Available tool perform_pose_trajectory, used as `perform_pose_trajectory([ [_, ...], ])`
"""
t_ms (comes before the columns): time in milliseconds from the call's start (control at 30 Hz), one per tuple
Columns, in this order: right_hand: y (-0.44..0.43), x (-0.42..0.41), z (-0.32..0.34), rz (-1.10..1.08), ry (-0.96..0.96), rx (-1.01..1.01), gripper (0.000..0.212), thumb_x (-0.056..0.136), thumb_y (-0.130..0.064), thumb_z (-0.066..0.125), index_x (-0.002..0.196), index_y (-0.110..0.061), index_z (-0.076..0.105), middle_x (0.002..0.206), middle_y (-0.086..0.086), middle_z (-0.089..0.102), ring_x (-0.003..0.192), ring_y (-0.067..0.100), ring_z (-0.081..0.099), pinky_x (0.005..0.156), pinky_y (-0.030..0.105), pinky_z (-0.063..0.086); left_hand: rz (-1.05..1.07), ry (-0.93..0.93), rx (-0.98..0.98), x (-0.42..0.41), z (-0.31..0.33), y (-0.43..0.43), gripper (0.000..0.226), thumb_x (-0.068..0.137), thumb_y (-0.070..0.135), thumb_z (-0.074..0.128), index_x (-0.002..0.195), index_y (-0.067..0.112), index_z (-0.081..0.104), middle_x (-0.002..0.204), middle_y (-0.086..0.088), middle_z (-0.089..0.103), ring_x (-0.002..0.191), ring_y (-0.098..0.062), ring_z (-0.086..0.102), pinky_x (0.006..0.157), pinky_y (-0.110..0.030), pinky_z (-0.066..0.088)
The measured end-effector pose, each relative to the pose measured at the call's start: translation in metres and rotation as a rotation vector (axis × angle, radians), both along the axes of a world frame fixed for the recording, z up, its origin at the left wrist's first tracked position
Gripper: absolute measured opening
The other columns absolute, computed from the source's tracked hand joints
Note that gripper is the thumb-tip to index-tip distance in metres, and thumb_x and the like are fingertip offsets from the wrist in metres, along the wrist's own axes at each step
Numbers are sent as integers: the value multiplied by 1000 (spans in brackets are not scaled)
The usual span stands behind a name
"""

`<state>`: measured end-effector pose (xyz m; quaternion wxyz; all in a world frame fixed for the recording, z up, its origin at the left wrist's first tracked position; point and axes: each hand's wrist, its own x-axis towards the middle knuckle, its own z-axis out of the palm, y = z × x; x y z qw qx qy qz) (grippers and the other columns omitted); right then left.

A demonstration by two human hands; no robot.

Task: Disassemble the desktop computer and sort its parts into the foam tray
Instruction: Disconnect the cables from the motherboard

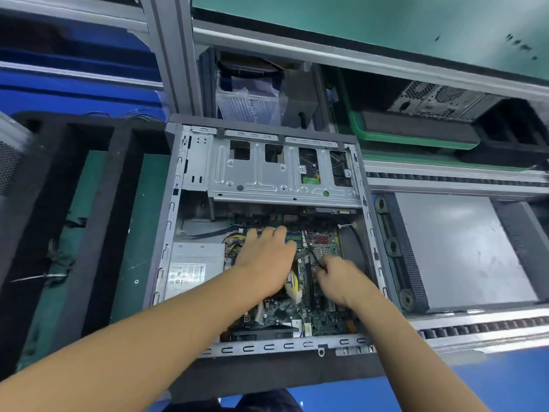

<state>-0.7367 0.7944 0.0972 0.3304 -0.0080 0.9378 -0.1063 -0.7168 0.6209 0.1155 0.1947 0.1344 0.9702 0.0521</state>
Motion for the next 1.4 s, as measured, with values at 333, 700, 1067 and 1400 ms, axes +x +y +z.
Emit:
perform_pose_trajectory([
  [333, -6, 6, 8, 47, -25, -32, 39, 98, -21, 45, 137, -22, 48, 100, 10, 60, 73, 23, 59, 72, 29, 49, -102, 143, 41, 22, -2, -4, 26, 85, 8, 62, 107, 19, 54, 108, 0, 62, 107, -24, 46, 93, -42, 31],
  [700, -7, 20, 23, 8, -207, -316, 12, 100, -19, 45, 95, -15, 55, 89, 0, 71, 85, 32, 69, 84, 51, 56, 23, -181, 414, -54, 32, -64, 23, 99, 41, 55, 103, 21, 65, 99, 2, 67, 89, -20, 62, 81, -37, 52],
  [1067, -7, 16, 6, -142, -149, -405, 21, 102, -40, 38, 92, -23, 46, 64, 2, 71, 47, 10, 56, 57, 31, 48, 105, -277, 832, -39, 10, -89, 15, 101, 26, 54, 107, 32, 67, 100, 24, 67, 92, 8, 61, 78, -11, 45],
  [1400, -54, 2, 25, -607, -133, -961, 50, 90, -58, 59, 112, -13, 66, 74, -6, 58, 52, 6, 43, 52, 25, 36, 67, -323, 892, -40, 12, -86, 14, 99, 15, 57, 107, 24, 65, 104, 11, 70, 98, -7, 65, 90, -26, 52],
])
